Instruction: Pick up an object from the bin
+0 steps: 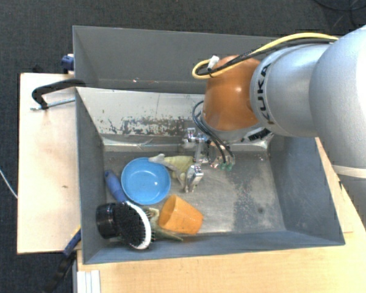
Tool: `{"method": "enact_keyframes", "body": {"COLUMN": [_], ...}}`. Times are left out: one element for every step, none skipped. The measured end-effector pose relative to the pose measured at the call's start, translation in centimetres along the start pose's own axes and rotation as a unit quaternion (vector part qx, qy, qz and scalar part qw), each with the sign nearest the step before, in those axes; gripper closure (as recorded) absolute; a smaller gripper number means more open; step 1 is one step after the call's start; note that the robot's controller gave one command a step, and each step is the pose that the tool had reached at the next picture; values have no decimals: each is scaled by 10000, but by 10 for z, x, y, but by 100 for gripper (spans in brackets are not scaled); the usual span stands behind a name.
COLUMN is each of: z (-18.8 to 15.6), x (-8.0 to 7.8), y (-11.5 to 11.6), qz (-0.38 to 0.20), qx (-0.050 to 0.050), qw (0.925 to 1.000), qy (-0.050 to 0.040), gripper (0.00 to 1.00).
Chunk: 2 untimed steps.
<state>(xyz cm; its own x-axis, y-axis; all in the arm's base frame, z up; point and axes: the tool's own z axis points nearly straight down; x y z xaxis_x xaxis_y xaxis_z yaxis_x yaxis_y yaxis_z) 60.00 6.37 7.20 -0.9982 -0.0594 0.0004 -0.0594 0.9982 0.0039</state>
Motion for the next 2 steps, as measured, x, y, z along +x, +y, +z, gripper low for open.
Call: {"method": "enact_keyframes", "body": {"z": [-4,-185], "x": [-3,-1], "y": [0,-25], "qz": [-7,-1344], "qx": [6,28], "qw": [10000,9909], "qy": [-78,-78], "gripper": [100,100]}}
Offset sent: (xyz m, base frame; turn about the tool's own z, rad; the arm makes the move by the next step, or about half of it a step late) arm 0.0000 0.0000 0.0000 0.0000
